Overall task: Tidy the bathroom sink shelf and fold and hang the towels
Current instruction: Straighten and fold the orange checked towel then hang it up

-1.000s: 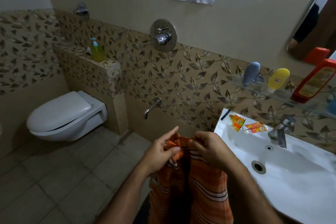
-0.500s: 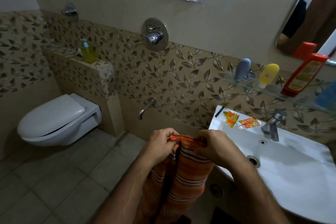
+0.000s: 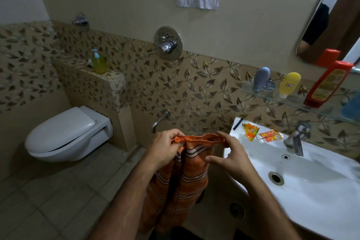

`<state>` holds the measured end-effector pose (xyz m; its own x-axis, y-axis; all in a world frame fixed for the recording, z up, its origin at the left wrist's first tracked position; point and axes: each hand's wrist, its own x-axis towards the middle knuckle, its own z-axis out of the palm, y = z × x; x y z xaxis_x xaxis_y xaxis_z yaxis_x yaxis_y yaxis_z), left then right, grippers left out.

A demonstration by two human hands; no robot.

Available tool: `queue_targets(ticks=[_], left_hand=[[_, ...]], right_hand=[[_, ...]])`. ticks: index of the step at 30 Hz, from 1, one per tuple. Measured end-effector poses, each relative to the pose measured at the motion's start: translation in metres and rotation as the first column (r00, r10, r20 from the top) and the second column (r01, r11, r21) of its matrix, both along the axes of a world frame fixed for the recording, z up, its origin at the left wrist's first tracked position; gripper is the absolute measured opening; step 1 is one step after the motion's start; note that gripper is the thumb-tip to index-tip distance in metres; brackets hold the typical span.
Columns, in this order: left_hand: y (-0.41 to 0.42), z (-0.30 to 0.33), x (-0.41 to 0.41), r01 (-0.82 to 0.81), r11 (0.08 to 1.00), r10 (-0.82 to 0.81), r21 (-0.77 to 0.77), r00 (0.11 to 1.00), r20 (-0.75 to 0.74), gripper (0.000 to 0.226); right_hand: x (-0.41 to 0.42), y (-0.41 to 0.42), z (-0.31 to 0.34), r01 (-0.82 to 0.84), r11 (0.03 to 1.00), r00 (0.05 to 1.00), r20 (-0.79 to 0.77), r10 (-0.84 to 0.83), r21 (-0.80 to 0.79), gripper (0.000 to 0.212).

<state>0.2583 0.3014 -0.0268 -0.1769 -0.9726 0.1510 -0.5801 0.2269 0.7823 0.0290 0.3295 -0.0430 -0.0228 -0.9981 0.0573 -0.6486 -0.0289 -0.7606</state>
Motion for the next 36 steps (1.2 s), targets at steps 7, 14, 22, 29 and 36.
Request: queue_targets(ticks=[7,14,22,29,36], left_hand=[[-0.001,0.01,0.008,0.08,0.997,-0.079,0.023,0.996,-0.036,0.013],[0.003,0.014,0.013,0.296,0.952,-0.28,0.08,0.946,-0.162,0.02],[0.011,0.018,0.019,0.352,0.927,-0.312,0.132,0.916,-0.252,0.025],[0.006,0.004,0.035,0.171,0.97,-0.124,0.171,0.958,-0.258,0.014],[-0.009,-0.024,0.045,-0.215,0.947,0.29,0.239,0.892,-0.346,0.025]], right_hand=[[0.005,-0.023,-0.018,-0.093,0.986,0.832,0.555,-0.001,0.141,0.059],[0.019,-0.045,-0.018,-0.27,0.924,0.745,0.666,0.023,0.271,0.064],[0.035,-0.047,-0.024,-0.486,0.833,0.537,0.842,0.046,0.264,0.046],[0.028,-0.044,-0.008,-0.341,0.907,0.519,0.854,-0.038,0.248,0.019],[0.037,-0.028,0.016,-0.156,0.947,0.475,0.862,-0.178,0.281,0.005]])
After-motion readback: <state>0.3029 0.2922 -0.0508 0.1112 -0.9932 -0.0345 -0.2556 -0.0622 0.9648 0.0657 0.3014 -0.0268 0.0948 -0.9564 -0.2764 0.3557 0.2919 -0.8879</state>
